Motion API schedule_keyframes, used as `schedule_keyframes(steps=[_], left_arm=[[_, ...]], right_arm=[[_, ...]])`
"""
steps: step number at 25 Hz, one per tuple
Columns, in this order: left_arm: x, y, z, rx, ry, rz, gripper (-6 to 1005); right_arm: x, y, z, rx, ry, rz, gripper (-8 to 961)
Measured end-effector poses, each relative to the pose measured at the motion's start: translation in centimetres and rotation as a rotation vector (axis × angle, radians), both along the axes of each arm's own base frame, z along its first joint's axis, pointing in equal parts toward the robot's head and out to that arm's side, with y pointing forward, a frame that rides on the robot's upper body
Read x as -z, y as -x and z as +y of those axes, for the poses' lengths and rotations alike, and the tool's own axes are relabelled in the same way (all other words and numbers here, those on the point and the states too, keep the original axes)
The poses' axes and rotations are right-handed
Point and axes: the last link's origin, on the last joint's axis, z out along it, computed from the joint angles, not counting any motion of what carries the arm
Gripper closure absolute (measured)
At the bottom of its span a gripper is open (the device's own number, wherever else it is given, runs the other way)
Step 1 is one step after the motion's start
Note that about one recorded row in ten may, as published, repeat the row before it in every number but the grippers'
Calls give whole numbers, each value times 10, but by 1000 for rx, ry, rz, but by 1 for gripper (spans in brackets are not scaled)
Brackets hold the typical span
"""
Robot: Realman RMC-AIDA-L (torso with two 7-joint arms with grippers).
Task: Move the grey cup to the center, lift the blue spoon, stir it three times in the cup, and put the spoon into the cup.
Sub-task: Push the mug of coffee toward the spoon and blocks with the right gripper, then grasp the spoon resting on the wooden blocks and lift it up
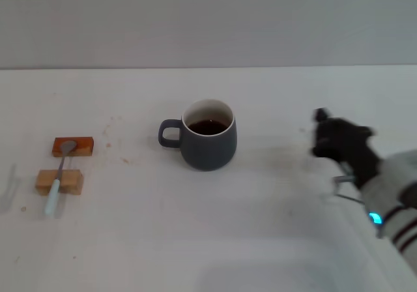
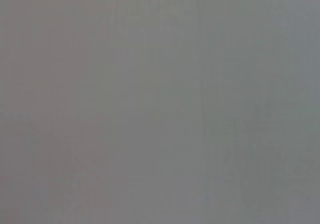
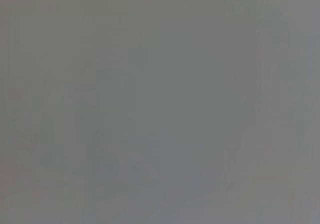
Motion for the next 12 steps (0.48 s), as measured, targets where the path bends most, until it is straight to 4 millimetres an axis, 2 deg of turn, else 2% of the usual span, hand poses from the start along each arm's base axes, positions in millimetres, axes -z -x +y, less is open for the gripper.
schedule_keyframes(steps=[1, 3, 5, 7, 10, 12], left_arm=[[2, -1, -2, 5, 8, -2, 167], [2, -1, -2, 9, 11, -1, 167], [8, -8, -17, 66, 34, -1, 167], [8, -8, -17, 66, 34, -1, 167], [18, -16, -37, 123, 87, -48, 167], [23, -20, -42, 138, 107, -70, 167]], right_arm=[[0, 0, 0, 0, 0, 0, 954], [-14, -12, -5, 18, -72, 3, 954], [-30, -30, -9, 64, -148, -5, 954], [-34, -35, -9, 79, -165, -12, 954], [-49, -52, -10, 136, -216, -34, 954], [-50, -55, -10, 144, -222, -38, 954]])
